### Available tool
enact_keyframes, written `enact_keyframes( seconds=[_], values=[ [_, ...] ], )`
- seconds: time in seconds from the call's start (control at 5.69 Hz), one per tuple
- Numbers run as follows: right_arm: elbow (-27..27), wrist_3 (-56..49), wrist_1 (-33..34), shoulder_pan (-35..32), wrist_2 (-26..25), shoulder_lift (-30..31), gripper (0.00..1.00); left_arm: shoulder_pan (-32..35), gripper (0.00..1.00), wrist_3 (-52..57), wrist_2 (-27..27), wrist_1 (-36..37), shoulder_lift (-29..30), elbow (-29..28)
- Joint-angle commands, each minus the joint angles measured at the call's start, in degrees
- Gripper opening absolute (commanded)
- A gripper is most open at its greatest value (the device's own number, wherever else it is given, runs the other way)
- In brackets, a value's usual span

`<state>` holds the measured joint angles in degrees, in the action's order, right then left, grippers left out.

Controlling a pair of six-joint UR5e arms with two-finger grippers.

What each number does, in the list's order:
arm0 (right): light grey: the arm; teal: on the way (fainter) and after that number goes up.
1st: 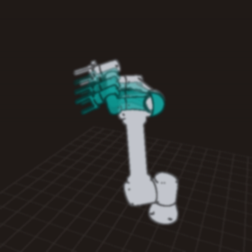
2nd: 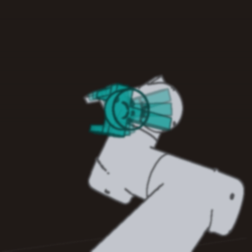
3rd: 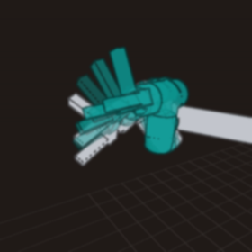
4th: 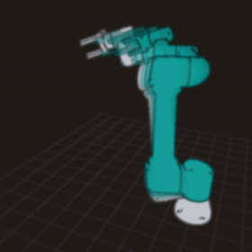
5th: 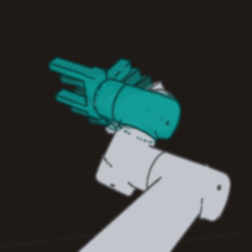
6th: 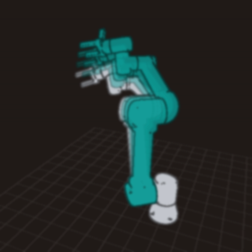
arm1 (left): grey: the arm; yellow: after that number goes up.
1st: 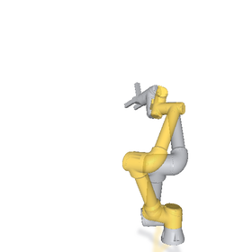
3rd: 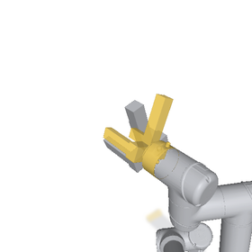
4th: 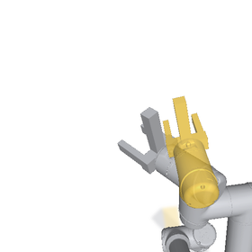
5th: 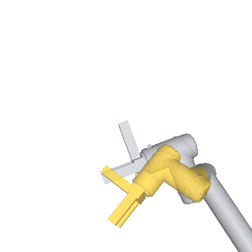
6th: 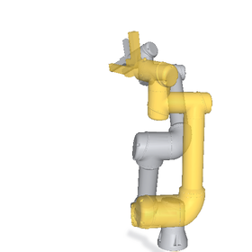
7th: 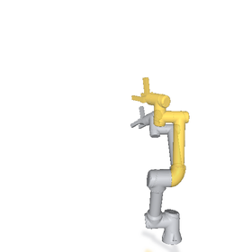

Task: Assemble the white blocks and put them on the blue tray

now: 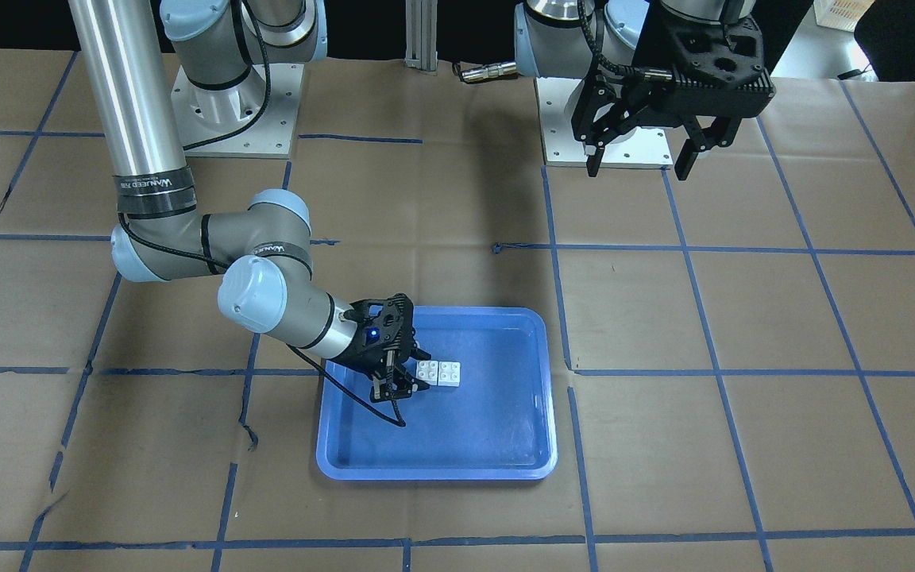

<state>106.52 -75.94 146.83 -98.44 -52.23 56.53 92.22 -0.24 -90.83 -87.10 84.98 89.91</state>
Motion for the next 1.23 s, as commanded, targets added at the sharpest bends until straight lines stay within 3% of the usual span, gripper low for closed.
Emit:
enact_keyframes(
  seconds=[0.0, 0.18, 0.53, 0.7, 1.05],
  values=[
    [-0.09, 0.00, -0.14, 0.00, -0.06, 0.07, 0.62, -0.02, 0.99, 0.07, -0.23, -0.09, -0.25, 0.09],
    [-0.52, 0.69, -0.22, 0.09, -0.15, 0.07, 0.99, -0.02, 0.99, 0.07, -0.23, -0.18, -0.34, 0.09],
    [-3.32, 13.28, -1.01, 1.57, -2.59, 2.25, 1.00, -0.11, 0.99, 0.07, -0.23, -0.35, -0.43, 0.09],
    [-3.77, 22.58, -3.02, 2.36, -7.31, 4.79, 1.00, -0.11, 0.99, 0.07, -0.23, -0.27, -0.43, 0.09],
    [-6.48, 27.91, -22.27, 5.51, -18.54, 11.98, 1.00, -0.11, 0.99, 0.07, -0.23, -0.09, -0.34, 0.09]
  ],
)
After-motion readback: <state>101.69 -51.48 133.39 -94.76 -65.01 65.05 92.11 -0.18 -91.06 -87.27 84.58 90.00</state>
